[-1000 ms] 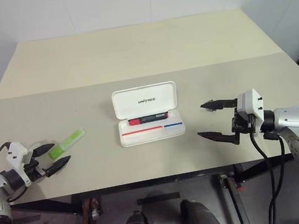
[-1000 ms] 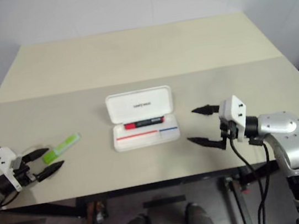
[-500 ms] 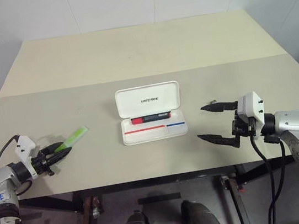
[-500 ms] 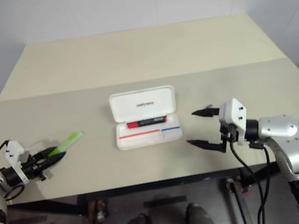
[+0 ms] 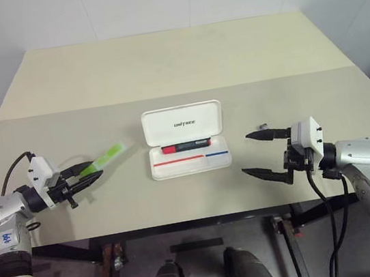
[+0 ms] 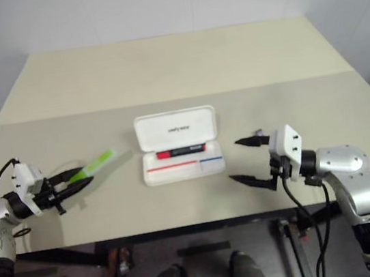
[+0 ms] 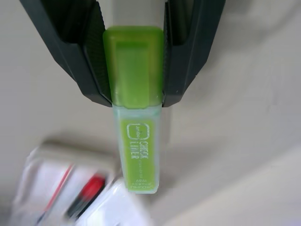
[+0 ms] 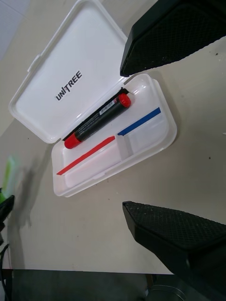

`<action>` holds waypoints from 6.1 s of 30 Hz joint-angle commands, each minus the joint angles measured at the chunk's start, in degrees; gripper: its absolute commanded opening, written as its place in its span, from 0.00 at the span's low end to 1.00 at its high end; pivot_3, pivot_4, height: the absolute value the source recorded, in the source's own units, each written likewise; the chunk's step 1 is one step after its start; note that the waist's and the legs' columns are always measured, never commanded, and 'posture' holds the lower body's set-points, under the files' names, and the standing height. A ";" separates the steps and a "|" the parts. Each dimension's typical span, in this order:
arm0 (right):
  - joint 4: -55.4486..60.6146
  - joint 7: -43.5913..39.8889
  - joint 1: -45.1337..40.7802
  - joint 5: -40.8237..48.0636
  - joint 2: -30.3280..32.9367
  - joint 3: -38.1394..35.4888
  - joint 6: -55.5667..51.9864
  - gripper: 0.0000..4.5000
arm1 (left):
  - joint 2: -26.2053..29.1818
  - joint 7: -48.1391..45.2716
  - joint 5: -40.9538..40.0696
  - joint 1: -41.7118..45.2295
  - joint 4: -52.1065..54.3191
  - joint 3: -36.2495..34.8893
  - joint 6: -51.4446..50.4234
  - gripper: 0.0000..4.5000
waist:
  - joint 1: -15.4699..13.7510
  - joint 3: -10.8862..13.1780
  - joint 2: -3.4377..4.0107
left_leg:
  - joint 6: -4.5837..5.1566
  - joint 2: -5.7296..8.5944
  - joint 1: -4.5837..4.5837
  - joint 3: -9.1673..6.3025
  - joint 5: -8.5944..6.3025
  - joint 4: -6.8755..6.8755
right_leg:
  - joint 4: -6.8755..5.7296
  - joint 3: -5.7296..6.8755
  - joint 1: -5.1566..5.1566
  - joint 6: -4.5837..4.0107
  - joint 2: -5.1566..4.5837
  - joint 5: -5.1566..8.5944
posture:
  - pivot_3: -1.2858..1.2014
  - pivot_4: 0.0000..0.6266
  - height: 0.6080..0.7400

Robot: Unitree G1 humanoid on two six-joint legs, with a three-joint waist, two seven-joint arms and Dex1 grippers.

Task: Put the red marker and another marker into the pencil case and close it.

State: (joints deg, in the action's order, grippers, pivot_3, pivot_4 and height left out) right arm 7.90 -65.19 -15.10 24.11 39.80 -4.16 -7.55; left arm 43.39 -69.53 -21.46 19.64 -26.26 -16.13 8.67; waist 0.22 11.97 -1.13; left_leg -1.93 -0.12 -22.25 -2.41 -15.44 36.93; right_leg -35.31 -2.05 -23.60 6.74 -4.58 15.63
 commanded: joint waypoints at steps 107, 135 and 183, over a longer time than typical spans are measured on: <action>-11.07 56.83 -4.55 -15.37 -25.75 -3.48 -11.03 1.00 | -2.76 -2.11 -2.73 11.47 19.37 8.36 -16.05 1.00 | 1.40 0.02 -0.02 | 0.06 0.24 -0.01 -0.02 0.05 0.00 | -0.19 -0.10 -0.06 0.11 0.15 0.04 | 0.52 0.24 1.00; -14.45 15.82 -12.40 -8.55 -8.50 3.54 -0.09 0.09 | -2.39 -3.16 -2.32 11.12 18.24 9.47 -15.12 1.00 | 1.51 0.04 0.00 | 0.09 0.23 0.03 0.06 0.05 0.03 | -0.16 -0.13 -0.03 0.17 0.19 0.02 | 0.52 0.24 1.00; -41.72 -16.55 -32.38 -10.78 -13.06 11.72 21.73 0.99 | -2.06 -1.13 -3.03 7.59 22.25 8.67 -15.71 1.00 | 1.53 0.06 0.01 | 0.00 0.22 0.02 0.05 0.02 0.04 | -0.19 -0.11 -0.08 0.14 0.15 0.03 | 0.52 0.24 1.00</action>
State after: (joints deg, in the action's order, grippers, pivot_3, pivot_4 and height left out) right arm -38.67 -81.66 -46.80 10.89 26.11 9.75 15.43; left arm 40.76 -70.83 -23.35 26.36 -5.12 -6.57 -7.09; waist 1.75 12.03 -1.12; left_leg -1.93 0.09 -22.24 -2.37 -15.42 36.96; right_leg -35.51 -2.16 -23.69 6.88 -4.43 15.66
